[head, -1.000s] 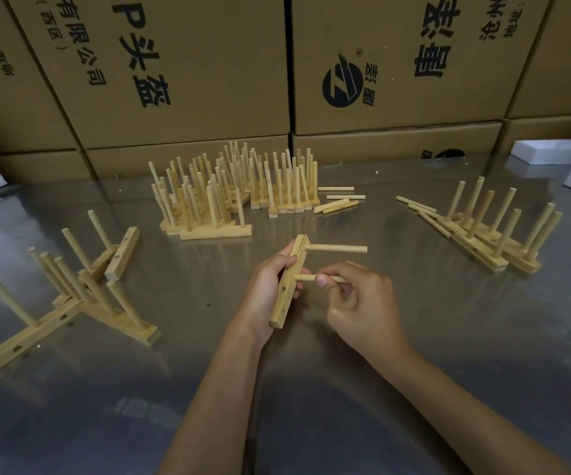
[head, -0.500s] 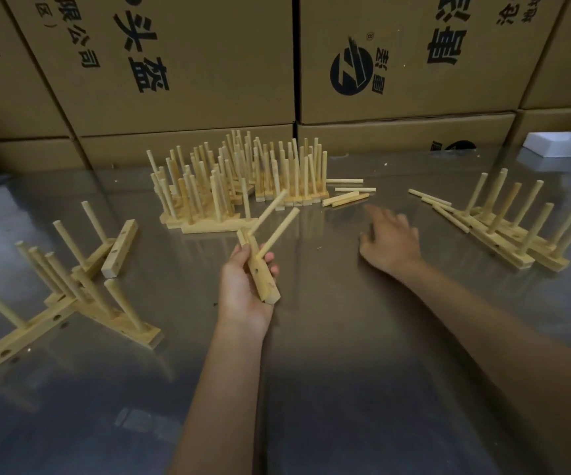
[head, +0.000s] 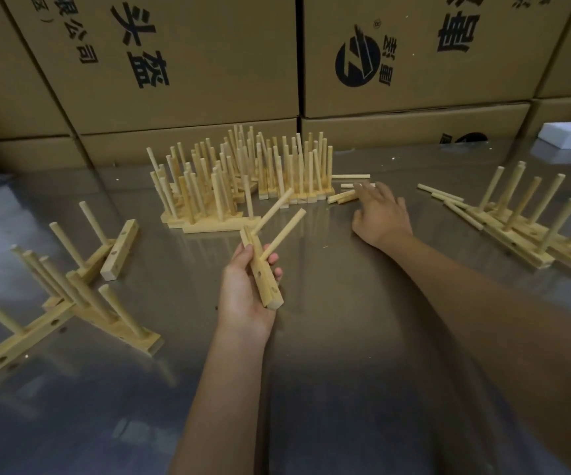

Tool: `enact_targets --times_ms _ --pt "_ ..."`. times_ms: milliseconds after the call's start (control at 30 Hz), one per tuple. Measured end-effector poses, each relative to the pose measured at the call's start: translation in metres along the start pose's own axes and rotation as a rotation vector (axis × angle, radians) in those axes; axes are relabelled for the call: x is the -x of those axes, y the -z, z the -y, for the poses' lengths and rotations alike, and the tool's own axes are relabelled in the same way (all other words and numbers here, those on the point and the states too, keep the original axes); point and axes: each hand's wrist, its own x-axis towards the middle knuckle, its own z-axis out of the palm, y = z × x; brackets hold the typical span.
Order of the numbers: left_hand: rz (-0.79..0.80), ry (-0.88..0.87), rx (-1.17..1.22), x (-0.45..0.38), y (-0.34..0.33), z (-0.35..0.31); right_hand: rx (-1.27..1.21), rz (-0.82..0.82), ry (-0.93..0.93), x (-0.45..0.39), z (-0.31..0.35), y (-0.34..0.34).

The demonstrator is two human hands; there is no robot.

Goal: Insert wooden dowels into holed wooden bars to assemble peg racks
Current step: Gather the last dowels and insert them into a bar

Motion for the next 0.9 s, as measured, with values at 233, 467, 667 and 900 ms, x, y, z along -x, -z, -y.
enact_targets --times_ms 233,467,667,900 --pt "0.011 0.001 0.011 0.001 0.000 -0.001 -0.046 -0.164 0.038 0.004 0.001 -0.001" --pt "0.009 0.011 0.012 0.001 0.002 -0.002 -0.125 -0.089 0.052 0.009 -0.001 0.000" --pt "0.026 0.017 -0.014 0.002 0.001 -0.001 -0.273 -0.085 0.327 0.097 0.022 0.031" --pt "0.247 0.062 -0.134 0.015 -0.017 0.011 -0.650 -0.047 0.349 0.180 0.063 0.068"
